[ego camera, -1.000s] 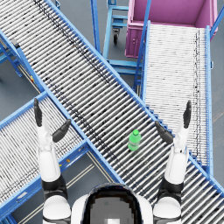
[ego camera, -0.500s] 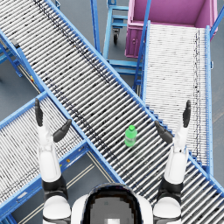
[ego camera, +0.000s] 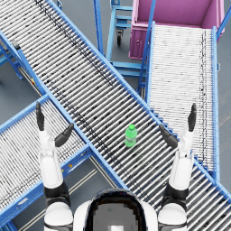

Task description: Pick up the oil and place it on the left assembly line, put the cola on the right, and keep Sprite still

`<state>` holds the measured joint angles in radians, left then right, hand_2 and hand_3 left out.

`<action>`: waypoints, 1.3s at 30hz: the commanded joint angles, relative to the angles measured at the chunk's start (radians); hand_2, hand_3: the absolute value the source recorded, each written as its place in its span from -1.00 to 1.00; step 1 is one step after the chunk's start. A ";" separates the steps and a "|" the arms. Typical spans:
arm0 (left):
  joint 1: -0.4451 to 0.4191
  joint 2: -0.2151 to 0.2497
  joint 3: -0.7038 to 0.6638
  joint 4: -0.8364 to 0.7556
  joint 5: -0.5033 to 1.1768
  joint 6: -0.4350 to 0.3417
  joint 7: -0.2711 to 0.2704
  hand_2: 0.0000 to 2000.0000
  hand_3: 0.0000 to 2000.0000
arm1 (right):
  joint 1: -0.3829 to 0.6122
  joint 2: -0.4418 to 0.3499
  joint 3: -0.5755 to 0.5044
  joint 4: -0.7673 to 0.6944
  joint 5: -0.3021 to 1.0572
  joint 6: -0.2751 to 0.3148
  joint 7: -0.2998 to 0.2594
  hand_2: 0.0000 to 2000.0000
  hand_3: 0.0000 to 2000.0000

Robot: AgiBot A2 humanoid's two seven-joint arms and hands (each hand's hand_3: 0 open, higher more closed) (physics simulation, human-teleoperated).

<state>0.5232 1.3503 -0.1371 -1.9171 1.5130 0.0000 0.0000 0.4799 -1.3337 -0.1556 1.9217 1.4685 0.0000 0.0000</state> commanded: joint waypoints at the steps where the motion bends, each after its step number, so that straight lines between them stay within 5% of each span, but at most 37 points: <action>1: 0.000 0.000 0.000 0.000 0.000 0.000 0.000 -1.00 -1.00 | 0.000 0.000 0.000 0.001 0.000 0.000 0.000 -1.00 -1.00; 39: 0.001 0.004 0.003 -0.011 0.000 0.000 0.000 -1.00 -1.00 | 0.010 -0.004 0.002 -0.009 0.000 0.000 0.000 -1.00 -1.00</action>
<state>0.5233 1.3546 -0.1345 -1.9280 1.5130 0.0000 0.0000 0.4899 -1.3380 -0.1531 1.9125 1.4685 0.0000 0.0000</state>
